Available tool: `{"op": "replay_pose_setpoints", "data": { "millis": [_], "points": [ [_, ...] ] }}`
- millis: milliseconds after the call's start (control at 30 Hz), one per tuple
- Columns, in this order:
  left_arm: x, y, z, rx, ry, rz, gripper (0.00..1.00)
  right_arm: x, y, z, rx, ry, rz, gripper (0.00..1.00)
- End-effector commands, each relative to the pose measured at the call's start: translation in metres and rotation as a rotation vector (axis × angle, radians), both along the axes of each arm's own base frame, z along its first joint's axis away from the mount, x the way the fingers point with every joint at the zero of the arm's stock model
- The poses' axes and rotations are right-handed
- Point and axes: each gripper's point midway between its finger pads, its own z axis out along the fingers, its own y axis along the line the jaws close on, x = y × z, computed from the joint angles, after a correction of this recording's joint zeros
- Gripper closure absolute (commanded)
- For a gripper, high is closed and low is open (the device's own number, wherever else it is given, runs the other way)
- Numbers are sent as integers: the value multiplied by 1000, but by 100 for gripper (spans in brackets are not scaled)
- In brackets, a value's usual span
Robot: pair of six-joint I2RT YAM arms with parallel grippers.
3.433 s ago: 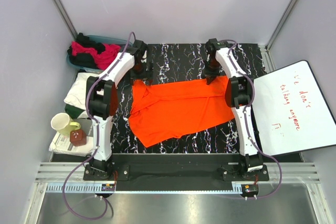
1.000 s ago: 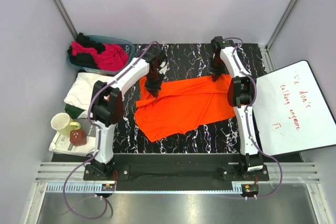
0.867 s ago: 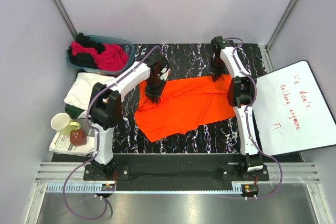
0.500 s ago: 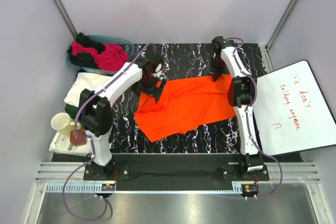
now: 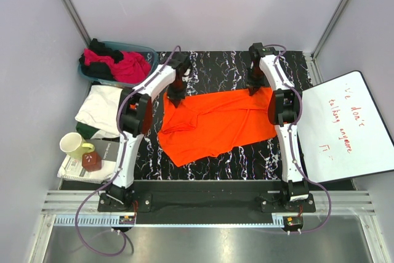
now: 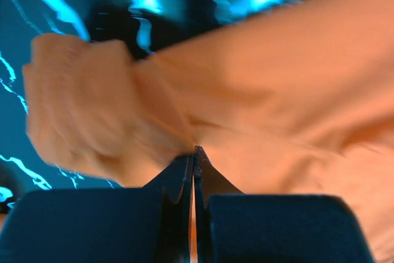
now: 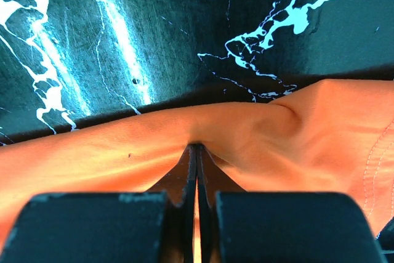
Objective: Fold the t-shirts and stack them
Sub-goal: Fold the flattened tshirt in 1/3 of the way
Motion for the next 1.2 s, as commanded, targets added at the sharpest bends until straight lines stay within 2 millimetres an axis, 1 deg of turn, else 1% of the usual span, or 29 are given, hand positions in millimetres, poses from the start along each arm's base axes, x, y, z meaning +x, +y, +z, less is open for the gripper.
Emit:
{"op": "replay_pose_setpoints", "data": {
  "millis": [0, 33, 67, 100, 167, 200, 233, 267, 300, 333, 367, 433, 533, 567, 667, 700, 767, 800, 833, 867, 900, 933, 967, 1000, 1033, 1067, 1100, 1133, 1167],
  "points": [
    [17, 22, 1, -26, -9, 110, 100, -8, -7, -17, -30, 44, 3, 100],
    [19, 31, -2, -13, -6, 130, 100, -8, -7, -16, -33, 42, 3, 100],
    [21, 37, -4, -6, -3, 142, 100, -7, -9, -16, -36, 40, 1, 100],
    [22, 44, -11, 5, 9, 160, 100, -7, -10, -17, -38, 42, -3, 100],
    [28, 51, -17, 15, 11, 190, 100, -5, -12, -19, -48, 37, -9, 100],
    [30, 56, -30, 20, 30, 205, 100, -4, -13, -22, -54, 38, -13, 100],
    [37, 59, -29, 23, 15, 221, 100, -3, -15, -24, -59, 38, -19, 100],
    [38, 61, -34, 25, 28, 243, 100, -1, -16, -23, -66, 31, -20, 100],
    [40, 65, -42, 49, 35, 261, 100, -1, -17, -29, -68, 38, -26, 100],
    [52, 65, -35, 46, -2, 258, 100, -1, -17, -31, -69, 41, -29, 100],
    [57, 64, -34, 39, -17, 250, 100, 1, -18, -31, -71, 36, -35, 100],
    [67, 71, -34, 30, -39, 283, 100, 1, -17, -36, -71, 42, -39, 100],
    [77, 88, -29, 59, -75, 319, 100, 8, -16, -26, -68, 10, -47, 100],
    [80, 92, -26, 61, -91, 327, 100, 13, -15, -19, -61, -15, -45, 100],
    [103, 107, -11, 48, -168, 378, 100, 29, -8, 11, -15, -107, -30, 100],
    [112, 112, -3, 13, -193, 401, 100, 35, -6, 30, -2, -151, -29, 100],
    [124, 116, 8, -37, -235, 430, 100, 43, -2, 51, 24, -213, -28, 100],
    [129, 119, 13, -63, -248, 434, 100, 46, 1, 71, 46, -254, -26, 98],
    [132, 119, 18, -73, -264, 431, 100, 49, 2, 82, 56, -281, -24, 96],
    [133, 119, 28, -81, -282, 425, 100, 50, 3, 91, 60, -301, -21, 93],
    [132, 117, 30, -90, -284, 405, 100, 50, 2, 107, 63, -329, -17, 93],
    [130, 117, 34, -93, -286, 397, 100, 48, 2, 113, 63, -337, -18, 91],
    [130, 116, 49, -106, -310, 389, 100, 45, 2, 129, 65, -360, -10, 88],
    [126, 111, 49, -127, -298, 371, 100, 43, 0, 133, 64, -364, -10, 87],
    [123, 109, 55, -135, -304, 354, 100, 37, -1, 131, 58, -343, -6, 86],
    [120, 102, 77, -160, -335, 328, 100, 32, -2, 143, 60, -356, -5, 87],
    [113, 98, 76, -163, -324, 309, 100, 28, -4, 143, 49, -349, -7, 91],
    [108, 89, 82, -186, -325, 276, 100, 20, -7, 134, 31, -313, -7, 94],
    [101, 77, 98, -204, -345, 239, 100, 16, -17, 140, -12, -321, -14, 99]
  ]
}}
